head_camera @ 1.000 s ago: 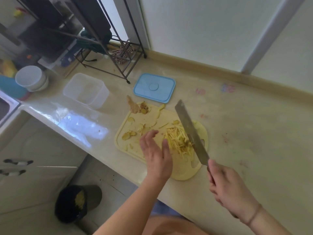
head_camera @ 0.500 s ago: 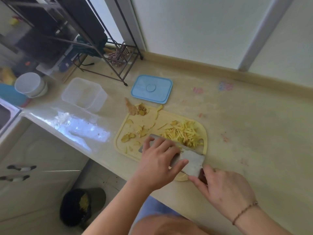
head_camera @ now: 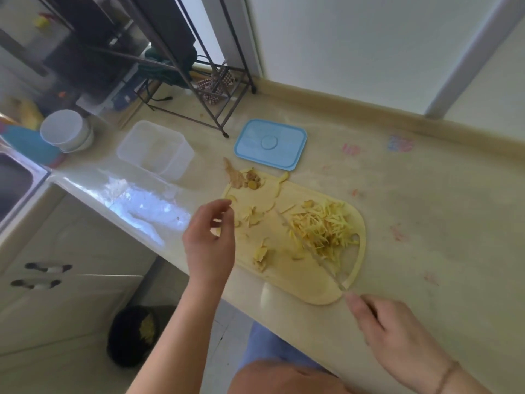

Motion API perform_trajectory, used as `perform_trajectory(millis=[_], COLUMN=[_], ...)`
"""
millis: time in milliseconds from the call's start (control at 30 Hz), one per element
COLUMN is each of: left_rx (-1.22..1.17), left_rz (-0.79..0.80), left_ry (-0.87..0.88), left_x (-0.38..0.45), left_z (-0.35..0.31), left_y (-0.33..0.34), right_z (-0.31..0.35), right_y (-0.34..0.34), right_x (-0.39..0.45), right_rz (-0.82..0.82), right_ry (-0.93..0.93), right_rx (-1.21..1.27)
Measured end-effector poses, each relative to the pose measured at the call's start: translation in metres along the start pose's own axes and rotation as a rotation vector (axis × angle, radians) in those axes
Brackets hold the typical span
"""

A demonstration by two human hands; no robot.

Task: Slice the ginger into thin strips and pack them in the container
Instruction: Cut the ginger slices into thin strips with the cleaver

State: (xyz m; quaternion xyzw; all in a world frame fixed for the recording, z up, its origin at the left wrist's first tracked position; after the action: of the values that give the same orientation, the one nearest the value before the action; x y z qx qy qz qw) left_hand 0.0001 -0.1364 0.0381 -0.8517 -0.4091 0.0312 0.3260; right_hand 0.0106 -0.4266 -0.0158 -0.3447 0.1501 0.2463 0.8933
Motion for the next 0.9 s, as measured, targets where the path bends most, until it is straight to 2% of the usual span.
perform_trajectory(millis=[33,67,133,167,400,533,667,900], left_rx=[0.03,0.097,0.269,0.315,0.203,0.147,0.13,0.175], left_rz=[-0.001,0.073,0.298,0.353,0.309,0.255,0.237,0.278], left_ry=[-0.084,-0.131,-0.153,-0.162,-0.339,-0.374,-0.313,-0.053], left_x=[-0.003,-0.01,-0.031,-0.039,-0.045,-0.051,-0.054,-0.049], left_z=[0.013,0.026,0.048,0.057,0.076,0.077,0.074,0.07], left_y=[-0.002,0.004,0.026,0.034,0.046,0.047,0.045,0.045], right_z=[-0.001,-0.001,0.002,0.003,-0.003,0.004,0.016,0.01], right_y=[0.006,0.016,0.037,0.046,0.076,0.078,0.082,0.078], right_x=[-0.002,-0.005,-0.007,-0.005,0.008,0.01,0.01,0.011], right_rz=[0.055,0.14,0.265,0.281,0.201,0.134,0.049,0.052], right_ry=[0.113,0.225,0.333,0.335,0.364,0.248,0.123,0.172], right_rx=[0.187,0.315,0.416,0.414,0.265,0.177,0.026,0.175])
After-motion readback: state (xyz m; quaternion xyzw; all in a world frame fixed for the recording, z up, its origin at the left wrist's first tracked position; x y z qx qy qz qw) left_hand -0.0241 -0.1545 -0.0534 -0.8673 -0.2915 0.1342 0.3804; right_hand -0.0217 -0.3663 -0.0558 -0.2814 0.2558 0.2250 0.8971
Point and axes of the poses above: each hand's wrist, its own x-axis towards the middle knuckle, its own y-axis out of the palm, z = x × y, the point moved 8 cm from there along x, towards the middle knuckle, and after that the axes turned 7 degrees about -z, right-handed, at the moved point
